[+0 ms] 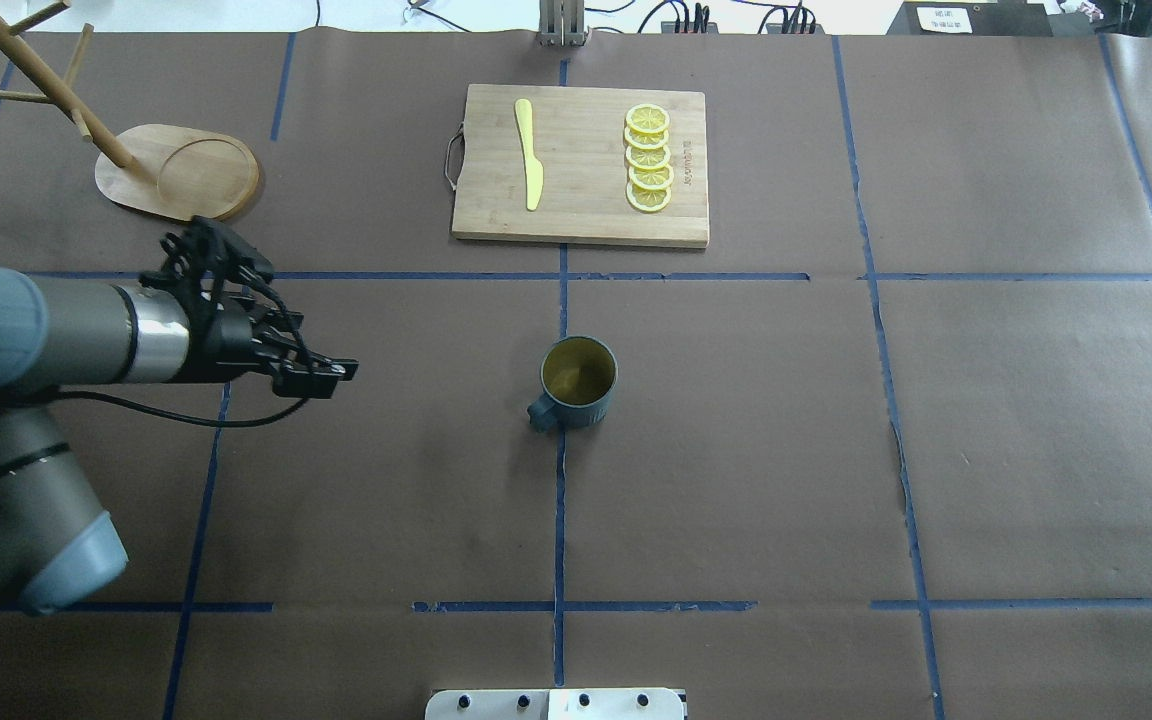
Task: Hang cup on storage rack
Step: 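Move the left gripper toward the mug handle from the robot side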
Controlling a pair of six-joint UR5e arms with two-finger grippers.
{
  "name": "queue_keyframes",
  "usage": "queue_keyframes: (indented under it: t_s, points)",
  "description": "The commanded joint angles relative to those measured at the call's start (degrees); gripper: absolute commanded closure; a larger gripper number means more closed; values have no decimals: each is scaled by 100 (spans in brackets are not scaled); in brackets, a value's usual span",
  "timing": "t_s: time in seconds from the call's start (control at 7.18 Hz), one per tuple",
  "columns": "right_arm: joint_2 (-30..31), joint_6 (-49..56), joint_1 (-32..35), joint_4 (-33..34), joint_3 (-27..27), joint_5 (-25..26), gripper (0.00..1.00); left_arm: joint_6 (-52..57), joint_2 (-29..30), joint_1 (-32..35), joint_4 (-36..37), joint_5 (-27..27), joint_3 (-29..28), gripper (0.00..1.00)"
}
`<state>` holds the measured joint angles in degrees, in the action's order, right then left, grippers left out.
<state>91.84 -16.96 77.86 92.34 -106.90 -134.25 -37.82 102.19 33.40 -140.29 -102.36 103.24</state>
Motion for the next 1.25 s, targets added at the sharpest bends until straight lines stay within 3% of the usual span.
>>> queue_keyframes:
  t_s: [0.0,0.14,0.28,0.7,1.11]
  points:
    - [201,833,581,-14,372,-58,0,-93,476,-1148,28,1504,-111,13]
    - [272,852,608,-40,372,-31,0,-250,608,-1483,28,1952,-137,5]
    - [299,887,617,-49,372,-31,0,-226,618,-1625,28,2261,-137,3]
    - [272,773,608,-40,407,-84,0,-217,1240,-2101,-226,3246,-716,4]
    - [229,773,599,-49,503,-136,0,-182,1277,-2101,-1077,3852,-1269,5]
